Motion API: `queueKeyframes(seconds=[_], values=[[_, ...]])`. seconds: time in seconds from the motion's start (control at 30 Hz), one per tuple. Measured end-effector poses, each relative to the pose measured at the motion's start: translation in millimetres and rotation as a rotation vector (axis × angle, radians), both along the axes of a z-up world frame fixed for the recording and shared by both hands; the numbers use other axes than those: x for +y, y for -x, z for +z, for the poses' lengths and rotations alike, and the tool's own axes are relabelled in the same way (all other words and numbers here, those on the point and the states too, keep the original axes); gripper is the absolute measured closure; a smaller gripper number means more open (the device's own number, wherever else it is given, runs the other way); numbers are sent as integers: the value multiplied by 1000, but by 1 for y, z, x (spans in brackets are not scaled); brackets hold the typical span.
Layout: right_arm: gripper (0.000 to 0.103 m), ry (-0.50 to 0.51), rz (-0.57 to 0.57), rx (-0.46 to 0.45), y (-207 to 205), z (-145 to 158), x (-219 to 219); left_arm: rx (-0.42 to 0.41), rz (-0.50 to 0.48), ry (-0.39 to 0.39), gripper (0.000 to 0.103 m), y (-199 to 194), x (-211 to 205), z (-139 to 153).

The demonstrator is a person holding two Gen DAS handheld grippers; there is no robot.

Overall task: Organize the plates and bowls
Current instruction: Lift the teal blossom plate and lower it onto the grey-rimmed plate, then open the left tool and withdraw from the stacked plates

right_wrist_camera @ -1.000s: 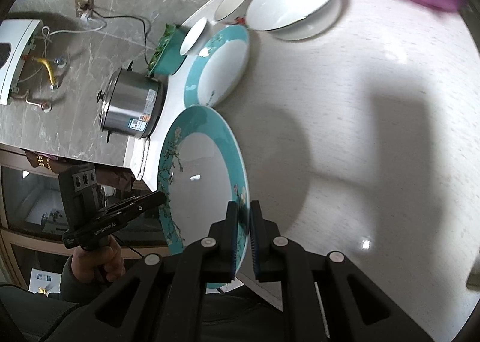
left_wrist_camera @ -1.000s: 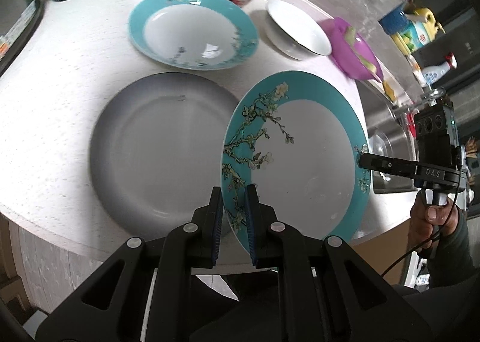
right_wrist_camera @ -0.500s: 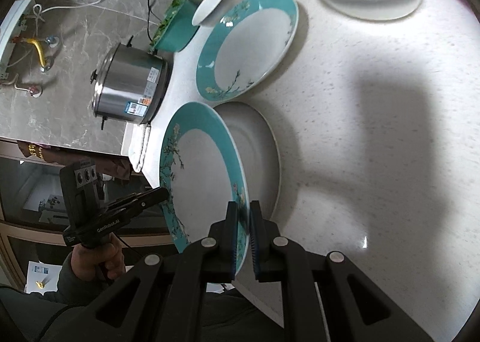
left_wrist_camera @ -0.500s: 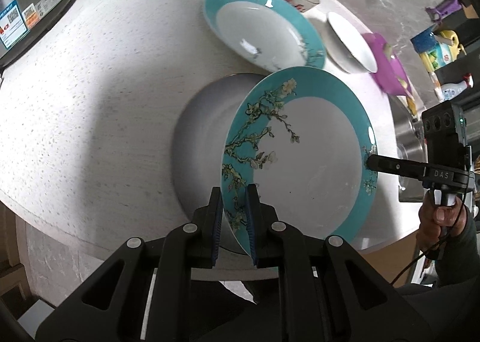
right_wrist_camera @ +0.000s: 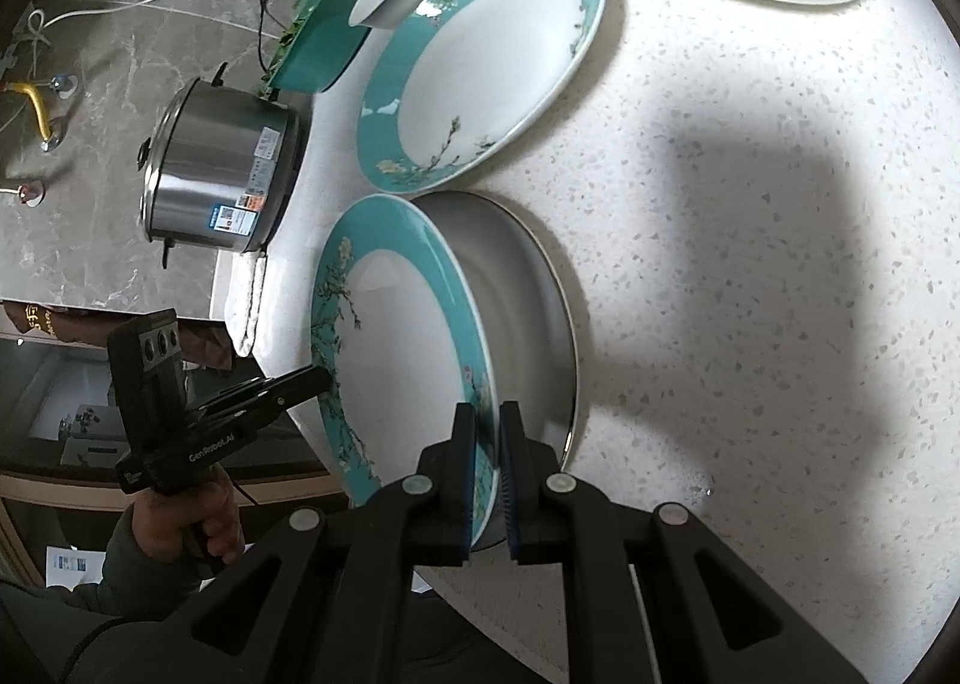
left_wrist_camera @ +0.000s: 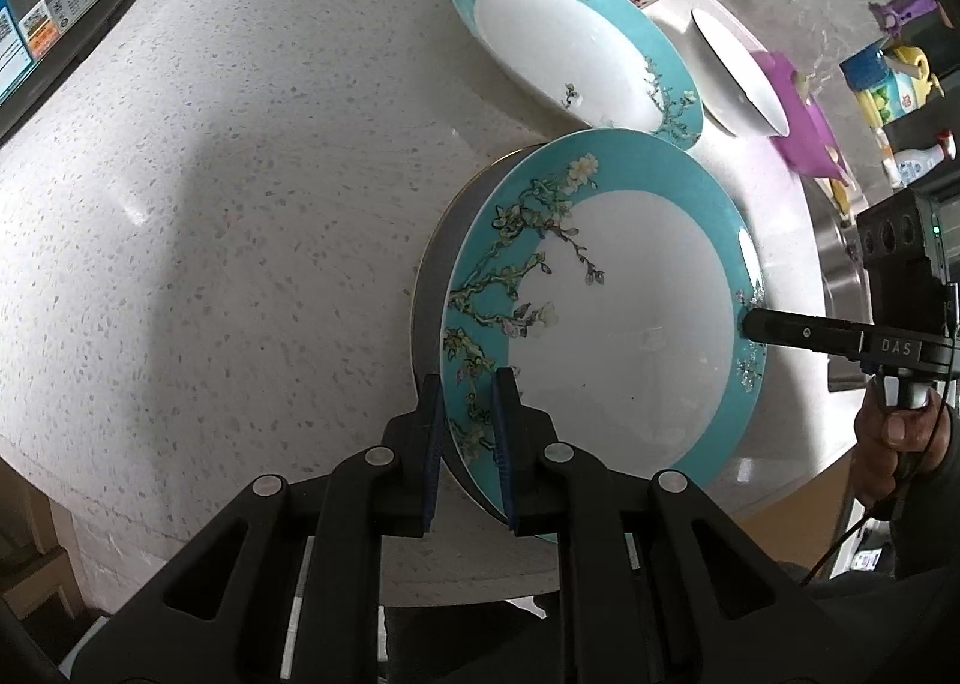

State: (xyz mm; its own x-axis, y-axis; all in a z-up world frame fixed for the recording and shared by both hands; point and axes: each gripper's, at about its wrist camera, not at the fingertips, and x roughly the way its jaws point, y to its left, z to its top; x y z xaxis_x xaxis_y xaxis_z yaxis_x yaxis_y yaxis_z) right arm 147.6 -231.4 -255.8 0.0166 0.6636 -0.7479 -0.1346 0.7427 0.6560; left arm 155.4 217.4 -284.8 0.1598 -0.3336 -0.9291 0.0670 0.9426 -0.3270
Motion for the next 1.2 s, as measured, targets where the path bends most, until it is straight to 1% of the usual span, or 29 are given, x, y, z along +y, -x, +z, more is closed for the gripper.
queueKeyframes(seconds=[0.3, 0.43, 0.6, 0.73, 0.9, 1.07, 1.2], values=[[91, 14, -34, 14, 3, -7, 0, -15, -33, -23, 89, -10, -10, -2], [91, 23, -40, 19, 6, -9, 2, -35, -47, -51, 89, -10, -15, -1], [90, 44, -37, 15, 7, -11, 6, -70, -72, -108, 85, -9, -22, -1], [90, 62, -34, 4, 9, -10, 9, -95, -94, -150, 84, -7, -29, -1], [90, 108, -25, -18, 11, -5, 14, -125, -135, -217, 84, -2, -40, -2], [87, 146, -35, -40, 14, -2, 22, -136, -127, -216, 84, 0, -40, -2], [87, 151, -53, -56, 15, -2, 22, -153, -131, -224, 84, 2, -41, -2]])
